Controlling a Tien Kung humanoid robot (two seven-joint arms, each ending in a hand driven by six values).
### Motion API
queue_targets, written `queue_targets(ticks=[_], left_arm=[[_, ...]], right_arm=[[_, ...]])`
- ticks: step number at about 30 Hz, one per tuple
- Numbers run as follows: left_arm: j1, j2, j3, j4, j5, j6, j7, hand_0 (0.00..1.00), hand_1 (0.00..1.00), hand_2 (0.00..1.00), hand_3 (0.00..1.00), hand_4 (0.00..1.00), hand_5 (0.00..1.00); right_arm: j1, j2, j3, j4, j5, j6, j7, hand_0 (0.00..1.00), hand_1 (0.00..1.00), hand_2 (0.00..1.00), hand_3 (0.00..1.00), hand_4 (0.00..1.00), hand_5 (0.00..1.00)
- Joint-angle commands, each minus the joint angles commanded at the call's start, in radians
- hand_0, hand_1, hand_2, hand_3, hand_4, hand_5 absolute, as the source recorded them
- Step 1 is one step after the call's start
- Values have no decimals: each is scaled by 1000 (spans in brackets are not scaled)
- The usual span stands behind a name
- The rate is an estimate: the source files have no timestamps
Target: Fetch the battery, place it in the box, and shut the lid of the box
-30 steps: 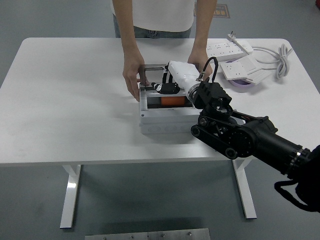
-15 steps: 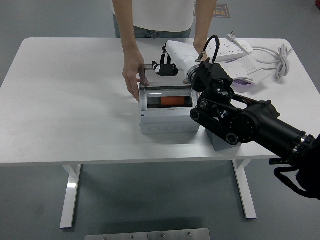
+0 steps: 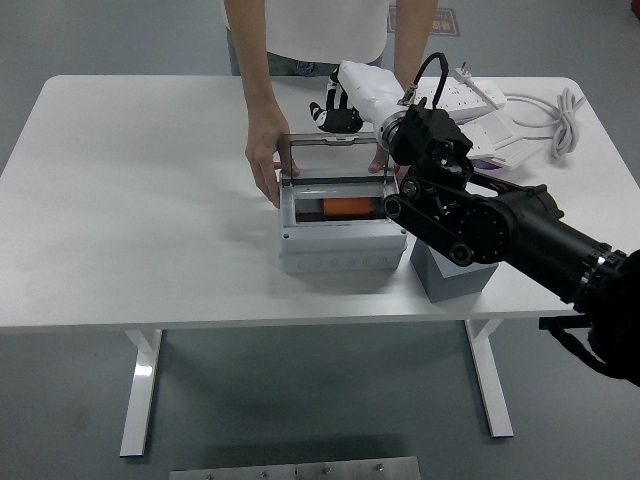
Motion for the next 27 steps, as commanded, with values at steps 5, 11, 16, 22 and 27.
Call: queue_targets(ticks=[5,11,16,22,27], left_arm=[[-1,0,-1,0,2,-1,0,559,720,653,595,685,179],[-4,-1,-3,0,6,-2,-1,559,720,651,595,685,179],[-3,-2,-2,0,4,-2,-1,559,720,651,595,685,179],[1,-1,2,1,-5,2,-2,559,720,651,595,684,179],[2,0,5,2,-11,4,-4,559,721,651,595,685,181]], right_arm=[[1,5,-16,-9,11,-2,3,759,624,621,618,998,998],[-5,13,-36,-14,24,-3,6,782,638,632,625,998,998],[-11,13,-53,-5,26,1,1,782,638,632,625,998,998],[-21,-4,-84,27,25,31,-21,783,640,634,626,998,998],[-31,-27,-113,52,31,65,-44,784,639,634,618,998,998]])
